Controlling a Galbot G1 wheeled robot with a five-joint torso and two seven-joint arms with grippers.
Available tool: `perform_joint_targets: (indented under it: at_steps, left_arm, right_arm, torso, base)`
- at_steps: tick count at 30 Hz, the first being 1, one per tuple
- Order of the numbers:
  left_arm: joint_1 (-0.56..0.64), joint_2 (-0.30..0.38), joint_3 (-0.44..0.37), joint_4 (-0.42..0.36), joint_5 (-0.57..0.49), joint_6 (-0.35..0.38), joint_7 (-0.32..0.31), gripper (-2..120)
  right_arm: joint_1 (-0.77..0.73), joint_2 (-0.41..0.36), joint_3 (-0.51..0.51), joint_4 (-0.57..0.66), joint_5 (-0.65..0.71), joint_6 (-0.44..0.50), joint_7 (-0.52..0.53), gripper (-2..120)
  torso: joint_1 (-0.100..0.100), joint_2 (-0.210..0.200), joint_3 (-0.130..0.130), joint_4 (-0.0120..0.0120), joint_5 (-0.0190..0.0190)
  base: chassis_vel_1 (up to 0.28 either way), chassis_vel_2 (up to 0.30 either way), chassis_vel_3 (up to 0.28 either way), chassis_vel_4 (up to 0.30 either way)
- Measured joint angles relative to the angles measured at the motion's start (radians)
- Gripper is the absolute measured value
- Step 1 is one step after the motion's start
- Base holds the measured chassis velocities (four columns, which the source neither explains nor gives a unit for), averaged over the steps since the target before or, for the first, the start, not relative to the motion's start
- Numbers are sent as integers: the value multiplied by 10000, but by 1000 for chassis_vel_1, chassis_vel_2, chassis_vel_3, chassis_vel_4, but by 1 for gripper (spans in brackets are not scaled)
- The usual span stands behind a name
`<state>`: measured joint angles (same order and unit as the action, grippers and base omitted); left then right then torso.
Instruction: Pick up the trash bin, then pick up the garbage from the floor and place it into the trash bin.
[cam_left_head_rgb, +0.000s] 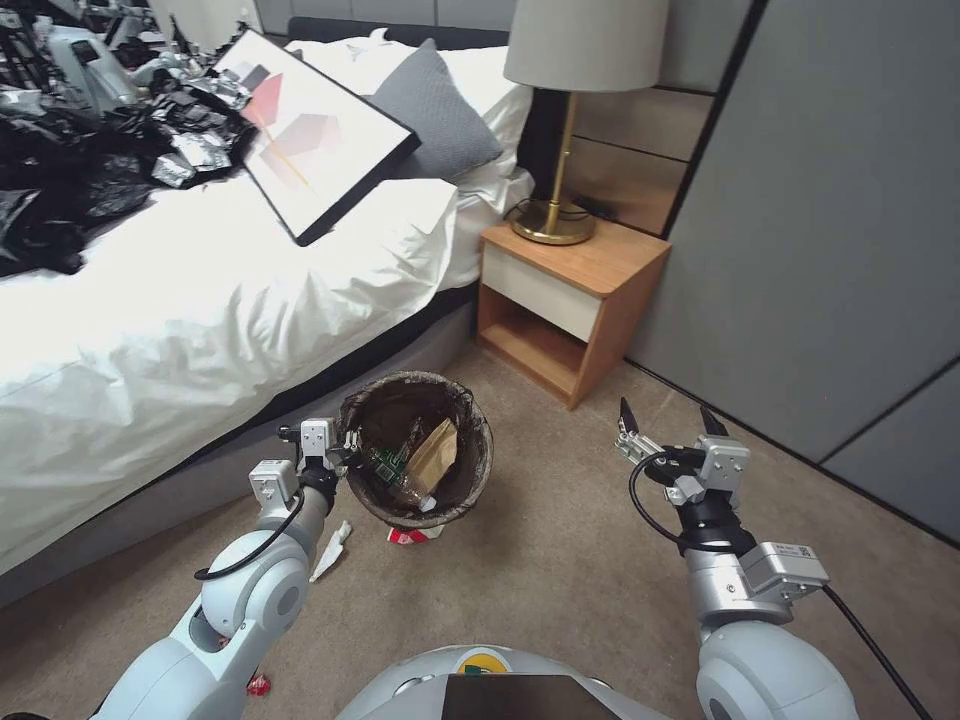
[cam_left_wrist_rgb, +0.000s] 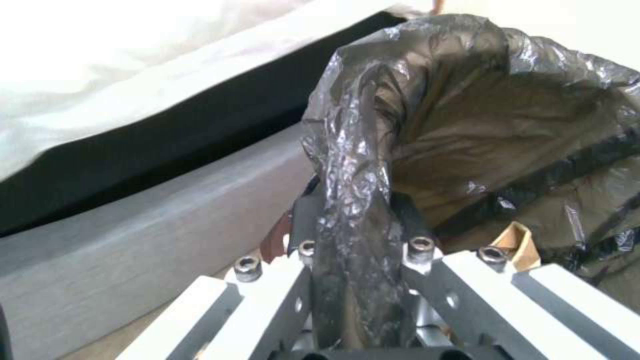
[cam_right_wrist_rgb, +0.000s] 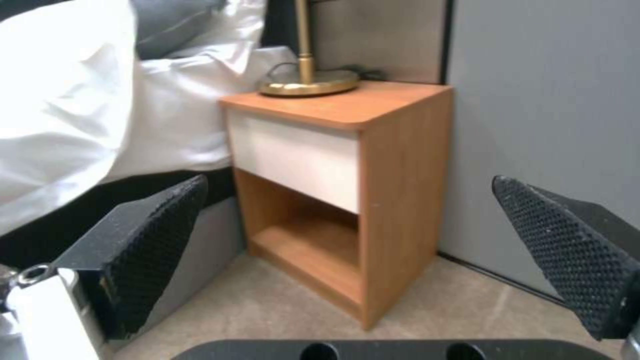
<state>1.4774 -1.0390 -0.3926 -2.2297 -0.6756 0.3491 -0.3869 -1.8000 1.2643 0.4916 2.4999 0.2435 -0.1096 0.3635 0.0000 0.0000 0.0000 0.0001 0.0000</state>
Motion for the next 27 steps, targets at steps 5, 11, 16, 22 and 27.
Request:
perform_joint_targets:
  at_steps: [5, 11, 16, 22, 27]
  left_arm:
    - [-14, -7, 15, 29, 0, 0, 0, 5]
    - [-12, -7, 22, 40, 6, -1, 2, 5]
    - [-9, 18, 40, 42, 6, -19, 6, 5]
    - [0, 22, 46, 41, 18, -36, 13, 5]
    - [23, 15, 47, 35, 34, -44, 17, 5]
  right_arm:
    - [-17, 15, -5, -1, 0, 10, -14, 100]
    - [-42, 16, -7, 0, 0, 25, -43, 100]
    - [-77, -11, -13, 0, 14, 29, -71, 100]
    - [-78, -21, 5, 0, 30, 29, -85, 100]
    - [-70, -23, 12, 0, 30, 28, -108, 100]
  torso:
    - [0, -1, 0, 0, -1]
    - [0, -1, 0, -1, 0]
    - [0, 0, 0, -1, 0]
    - [0, 0, 0, -1, 0]
    - [0, 0, 0, 0, 0]
  base:
    - [85, 87, 92, 90]
    - [85, 89, 92, 82]
    - [86, 89, 83, 72]
    - [87, 87, 93, 87]
    - [82, 81, 95, 91]
